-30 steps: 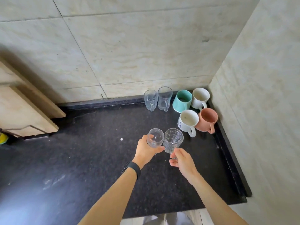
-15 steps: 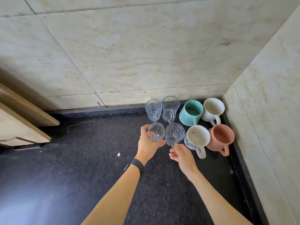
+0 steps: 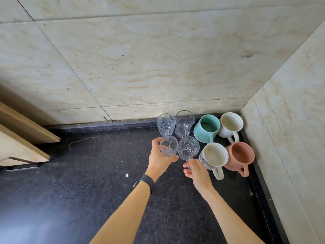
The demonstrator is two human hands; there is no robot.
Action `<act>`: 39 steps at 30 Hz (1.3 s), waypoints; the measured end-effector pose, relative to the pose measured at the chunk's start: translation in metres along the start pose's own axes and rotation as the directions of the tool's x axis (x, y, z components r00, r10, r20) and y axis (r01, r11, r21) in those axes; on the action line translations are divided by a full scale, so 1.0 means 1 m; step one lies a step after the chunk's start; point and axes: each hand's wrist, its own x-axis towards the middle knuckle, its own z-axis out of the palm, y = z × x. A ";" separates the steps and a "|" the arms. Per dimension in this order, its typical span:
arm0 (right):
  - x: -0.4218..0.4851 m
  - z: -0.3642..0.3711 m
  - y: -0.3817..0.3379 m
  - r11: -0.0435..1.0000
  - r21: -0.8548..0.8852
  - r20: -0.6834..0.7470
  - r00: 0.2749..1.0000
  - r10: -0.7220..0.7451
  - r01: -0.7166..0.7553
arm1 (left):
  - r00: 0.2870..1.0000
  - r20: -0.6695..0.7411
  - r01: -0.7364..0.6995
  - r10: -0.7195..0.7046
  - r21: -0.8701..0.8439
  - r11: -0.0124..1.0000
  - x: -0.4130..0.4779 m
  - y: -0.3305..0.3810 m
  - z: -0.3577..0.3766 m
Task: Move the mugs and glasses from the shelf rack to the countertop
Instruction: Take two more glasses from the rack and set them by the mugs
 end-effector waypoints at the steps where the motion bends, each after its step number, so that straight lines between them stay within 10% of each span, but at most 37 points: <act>1: 0.000 0.000 -0.001 1.000 -0.022 0.001 1.000 0.006 -0.006 | 1.000 0.003 0.000 0.000 -0.004 1.000 0.000 0.000 0.000; 14: -0.068 -0.017 -0.010 0.932 -0.363 -0.015 1.000 0.005 -0.010 | 0.996 0.037 0.082 -0.085 0.073 0.994 -0.045 -0.008 -0.037; 23: -0.167 -0.042 -0.030 0.694 -0.686 0.062 0.968 -0.243 0.219 | 0.997 0.069 0.005 -0.042 0.470 0.883 -0.136 0.003 -0.079; 31: -0.214 -0.053 -0.125 0.237 -0.761 0.321 0.668 -0.671 0.604 | 0.955 -0.119 -0.092 0.273 0.754 0.650 -0.226 0.054 -0.149; 39: -0.316 0.044 -0.173 -0.019 -0.468 0.494 0.244 -0.835 0.883 | 0.760 -0.520 0.209 0.389 0.763 0.612 -0.392 0.050 -0.241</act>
